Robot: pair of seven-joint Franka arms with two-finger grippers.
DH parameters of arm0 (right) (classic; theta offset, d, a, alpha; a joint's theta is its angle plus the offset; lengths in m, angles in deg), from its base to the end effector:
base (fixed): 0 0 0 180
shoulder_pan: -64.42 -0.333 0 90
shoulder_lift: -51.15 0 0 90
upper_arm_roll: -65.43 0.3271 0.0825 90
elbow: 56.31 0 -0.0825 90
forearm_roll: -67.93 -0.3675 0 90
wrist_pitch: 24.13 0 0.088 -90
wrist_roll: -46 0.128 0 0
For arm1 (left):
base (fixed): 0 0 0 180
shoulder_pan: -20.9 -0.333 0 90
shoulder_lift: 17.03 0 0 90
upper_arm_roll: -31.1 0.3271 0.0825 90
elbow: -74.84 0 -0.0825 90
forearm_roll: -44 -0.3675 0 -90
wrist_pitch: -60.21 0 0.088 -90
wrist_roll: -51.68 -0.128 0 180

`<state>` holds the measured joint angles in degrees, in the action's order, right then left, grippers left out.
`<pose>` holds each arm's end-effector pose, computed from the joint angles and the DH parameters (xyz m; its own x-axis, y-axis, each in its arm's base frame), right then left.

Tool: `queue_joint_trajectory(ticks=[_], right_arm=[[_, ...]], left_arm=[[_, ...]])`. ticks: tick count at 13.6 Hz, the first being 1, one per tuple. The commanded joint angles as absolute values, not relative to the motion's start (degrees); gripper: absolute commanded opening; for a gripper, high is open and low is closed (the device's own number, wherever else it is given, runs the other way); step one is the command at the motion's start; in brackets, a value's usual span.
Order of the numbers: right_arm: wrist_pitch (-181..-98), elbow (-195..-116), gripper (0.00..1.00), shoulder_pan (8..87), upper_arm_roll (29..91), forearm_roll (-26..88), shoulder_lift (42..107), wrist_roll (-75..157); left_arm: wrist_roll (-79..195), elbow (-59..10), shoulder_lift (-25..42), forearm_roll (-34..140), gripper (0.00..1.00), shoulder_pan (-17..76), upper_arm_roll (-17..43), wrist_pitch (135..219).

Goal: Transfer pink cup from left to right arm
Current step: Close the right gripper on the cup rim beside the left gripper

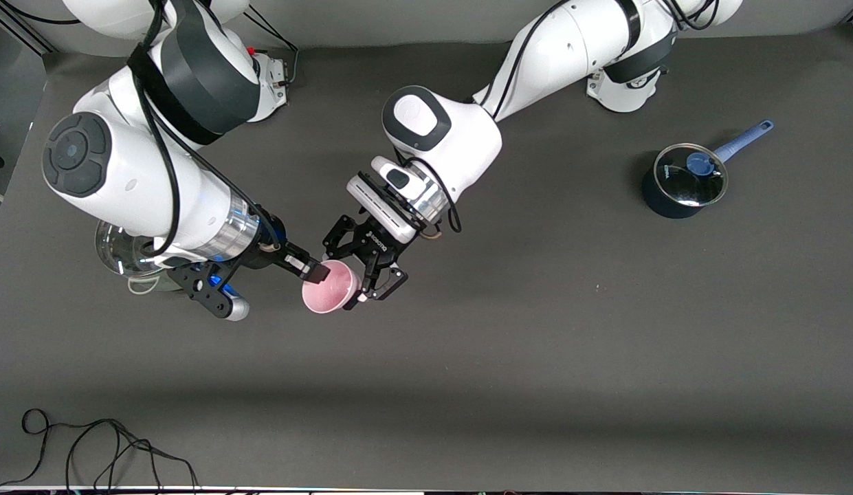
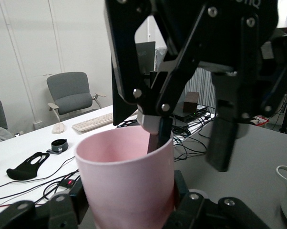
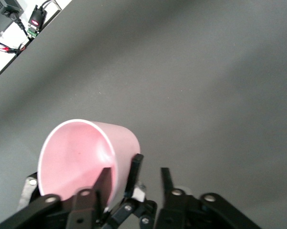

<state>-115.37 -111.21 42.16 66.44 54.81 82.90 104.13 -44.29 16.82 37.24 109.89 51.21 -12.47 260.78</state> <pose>0.6353 0.3001 0.5546 0.8196 -0.5506 -0.1581 -0.5725 -0.7971 -0.1919 0.5685 -0.5528 0.4324 0.1690 -0.1721 0.9705 -0.7191 -0.6949 0.0020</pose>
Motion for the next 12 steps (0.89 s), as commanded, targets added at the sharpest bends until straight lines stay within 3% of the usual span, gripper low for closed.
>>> queue_joint_trajectory(ticks=[1,4,6,12], right_arm=[[-115.0,-109.3,0.33,42.4,66.3,53.8,83.4,104.6],[-115.5,-109.3,0.17,42.4,66.3,53.9,83.2,104.6],[-115.9,-109.3,0.00,42.4,66.3,53.9,83.1,104.7],[-116.7,-109.3,0.00,42.4,66.2,53.9,83.1,104.6]], left_arm=[[-43.1,17.0,36.4,110.1,0.00,51.9,-11.3,261.2],[-43.1,17.0,36.4,110.1,0.00,51.9,-11.3,261.2],[-43.1,17.0,36.4,110.1,0.00,51.9,-11.3,261.1],[-43.1,17.0,36.4,110.2,0.00,51.9,-11.3,261.2]])
